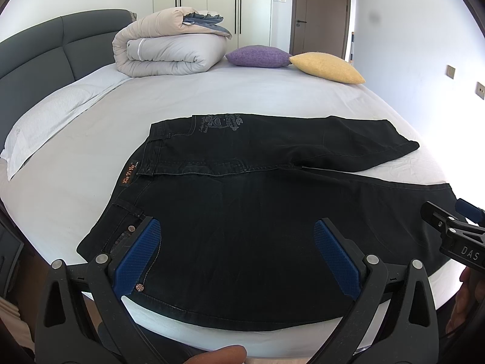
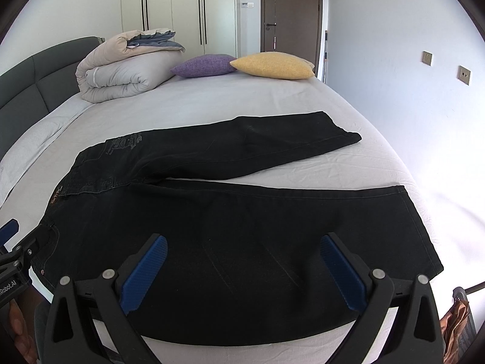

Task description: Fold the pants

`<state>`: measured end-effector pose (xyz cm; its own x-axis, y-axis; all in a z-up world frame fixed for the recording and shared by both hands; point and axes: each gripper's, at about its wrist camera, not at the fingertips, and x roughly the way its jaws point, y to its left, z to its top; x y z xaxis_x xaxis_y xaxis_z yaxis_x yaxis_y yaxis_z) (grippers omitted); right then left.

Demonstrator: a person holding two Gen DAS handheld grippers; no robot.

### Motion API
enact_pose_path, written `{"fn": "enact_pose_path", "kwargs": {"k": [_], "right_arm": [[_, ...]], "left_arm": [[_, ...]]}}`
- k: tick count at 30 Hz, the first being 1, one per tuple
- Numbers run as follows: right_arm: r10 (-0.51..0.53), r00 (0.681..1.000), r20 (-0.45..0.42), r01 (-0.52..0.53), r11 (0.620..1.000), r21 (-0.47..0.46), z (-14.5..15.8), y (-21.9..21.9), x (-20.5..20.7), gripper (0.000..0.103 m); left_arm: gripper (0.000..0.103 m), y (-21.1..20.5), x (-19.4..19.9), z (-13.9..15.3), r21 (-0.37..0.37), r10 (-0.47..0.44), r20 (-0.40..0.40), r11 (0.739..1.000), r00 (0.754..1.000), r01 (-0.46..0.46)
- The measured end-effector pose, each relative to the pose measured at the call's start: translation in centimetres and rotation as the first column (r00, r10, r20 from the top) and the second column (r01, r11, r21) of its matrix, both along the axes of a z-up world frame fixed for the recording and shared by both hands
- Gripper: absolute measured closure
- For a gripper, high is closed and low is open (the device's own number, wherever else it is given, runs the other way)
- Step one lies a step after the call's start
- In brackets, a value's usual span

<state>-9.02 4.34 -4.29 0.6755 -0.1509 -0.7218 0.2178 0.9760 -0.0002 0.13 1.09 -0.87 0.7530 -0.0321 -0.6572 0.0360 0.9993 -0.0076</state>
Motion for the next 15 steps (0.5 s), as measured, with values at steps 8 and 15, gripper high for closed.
{"fn": "enact_pose_path", "kwargs": {"k": [8, 15], "right_arm": [[0.014, 1.0, -0.012, -0.014, 1.0, -0.002, -0.4, 0.3, 0.3, 0.0], [0.032, 0.999, -0.036, -0.033, 0.999, -0.004, -1.0, 0.5, 0.9, 0.0]], "left_arm": [[0.0, 0.3, 0.2, -0.6, -0.007, 0.004, -0.007, 1.0, 1.0, -0.004], [0.0, 0.5, 1.1, -1.6, -0.008, 0.009, -0.032, 1.0, 0.999, -0.01]]}}
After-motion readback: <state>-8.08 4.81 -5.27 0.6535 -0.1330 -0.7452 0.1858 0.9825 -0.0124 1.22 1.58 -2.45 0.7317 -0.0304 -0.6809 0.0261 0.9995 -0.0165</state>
